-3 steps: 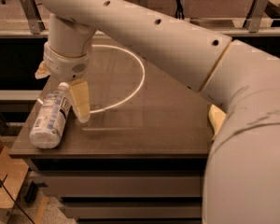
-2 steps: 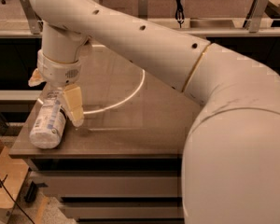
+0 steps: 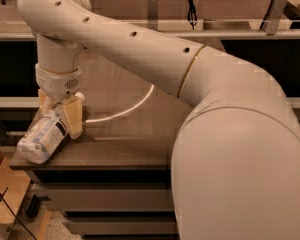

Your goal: Pick blue plastic bottle

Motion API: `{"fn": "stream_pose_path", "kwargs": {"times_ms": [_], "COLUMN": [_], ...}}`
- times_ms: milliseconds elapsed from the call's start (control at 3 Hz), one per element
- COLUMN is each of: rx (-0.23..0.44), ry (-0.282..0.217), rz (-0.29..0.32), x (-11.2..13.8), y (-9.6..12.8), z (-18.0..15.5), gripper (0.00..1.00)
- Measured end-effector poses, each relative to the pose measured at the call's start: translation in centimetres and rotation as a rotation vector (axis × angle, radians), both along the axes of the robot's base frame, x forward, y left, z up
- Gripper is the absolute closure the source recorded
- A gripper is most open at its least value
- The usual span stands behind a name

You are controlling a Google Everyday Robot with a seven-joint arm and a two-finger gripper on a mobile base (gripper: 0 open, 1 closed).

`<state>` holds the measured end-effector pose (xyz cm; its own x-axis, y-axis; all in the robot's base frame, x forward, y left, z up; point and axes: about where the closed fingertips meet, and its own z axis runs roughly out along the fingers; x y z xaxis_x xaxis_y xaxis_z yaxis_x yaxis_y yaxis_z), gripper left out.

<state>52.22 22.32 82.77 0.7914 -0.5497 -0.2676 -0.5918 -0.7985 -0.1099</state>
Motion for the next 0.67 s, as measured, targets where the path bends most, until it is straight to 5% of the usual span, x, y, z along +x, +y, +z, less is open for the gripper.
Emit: {"fn": "stream_pose_path", "kwargs": {"times_ms": [333, 667], "rx": [-0.016, -0.004], "ry": [-0.006, -0.056], "rz": [-0.007, -0.043], "x": [0.1, 1.0], "y": [-0.5, -3.5], "z": [0.2, 3.0], "gripper": [0.65, 0.88]}}
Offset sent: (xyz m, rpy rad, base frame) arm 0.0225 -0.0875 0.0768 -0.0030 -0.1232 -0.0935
